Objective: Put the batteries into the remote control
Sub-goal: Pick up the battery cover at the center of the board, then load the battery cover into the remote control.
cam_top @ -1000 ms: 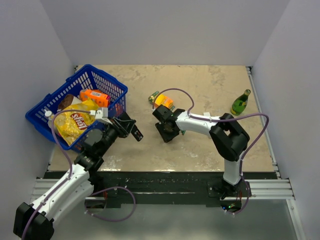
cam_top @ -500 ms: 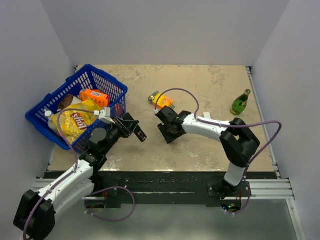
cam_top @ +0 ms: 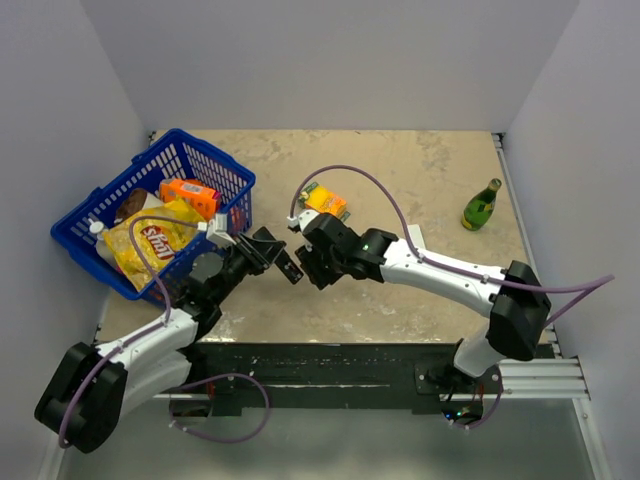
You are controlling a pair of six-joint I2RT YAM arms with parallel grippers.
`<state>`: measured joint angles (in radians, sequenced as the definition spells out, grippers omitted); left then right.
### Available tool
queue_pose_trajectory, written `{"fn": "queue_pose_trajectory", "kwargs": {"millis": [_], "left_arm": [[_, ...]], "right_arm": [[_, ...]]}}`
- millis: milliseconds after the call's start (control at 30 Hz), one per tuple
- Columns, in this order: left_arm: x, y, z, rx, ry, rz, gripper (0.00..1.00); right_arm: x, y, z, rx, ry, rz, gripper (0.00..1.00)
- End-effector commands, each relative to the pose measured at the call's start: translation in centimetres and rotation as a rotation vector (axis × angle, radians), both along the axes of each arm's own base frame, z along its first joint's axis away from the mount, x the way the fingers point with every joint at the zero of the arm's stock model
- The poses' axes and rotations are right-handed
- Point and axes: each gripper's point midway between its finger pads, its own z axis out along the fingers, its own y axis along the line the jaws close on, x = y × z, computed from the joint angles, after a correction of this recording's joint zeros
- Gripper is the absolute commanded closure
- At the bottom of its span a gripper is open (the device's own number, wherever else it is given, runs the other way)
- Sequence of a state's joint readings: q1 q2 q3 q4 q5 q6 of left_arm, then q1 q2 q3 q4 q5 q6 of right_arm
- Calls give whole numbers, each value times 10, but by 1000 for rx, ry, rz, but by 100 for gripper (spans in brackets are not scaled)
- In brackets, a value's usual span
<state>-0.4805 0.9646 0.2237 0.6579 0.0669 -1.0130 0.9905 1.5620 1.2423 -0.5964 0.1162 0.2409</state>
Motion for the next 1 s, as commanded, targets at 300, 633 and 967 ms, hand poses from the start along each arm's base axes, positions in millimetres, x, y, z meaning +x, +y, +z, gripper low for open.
{"fn": "queue_pose_trajectory", "kwargs": {"millis": [300, 633, 967], "left_arm": [[4, -9, 31, -95, -83, -27, 100], [0, -10, 36, -146, -88, -38, 100], [-4, -11, 40, -190, -87, -47, 100]], "right_arm": [[-4, 32, 46, 81, -64, 52, 77], [-9, 39, 42, 63, -48, 80, 77], [-11, 38, 41, 59, -50, 85, 77]]}}
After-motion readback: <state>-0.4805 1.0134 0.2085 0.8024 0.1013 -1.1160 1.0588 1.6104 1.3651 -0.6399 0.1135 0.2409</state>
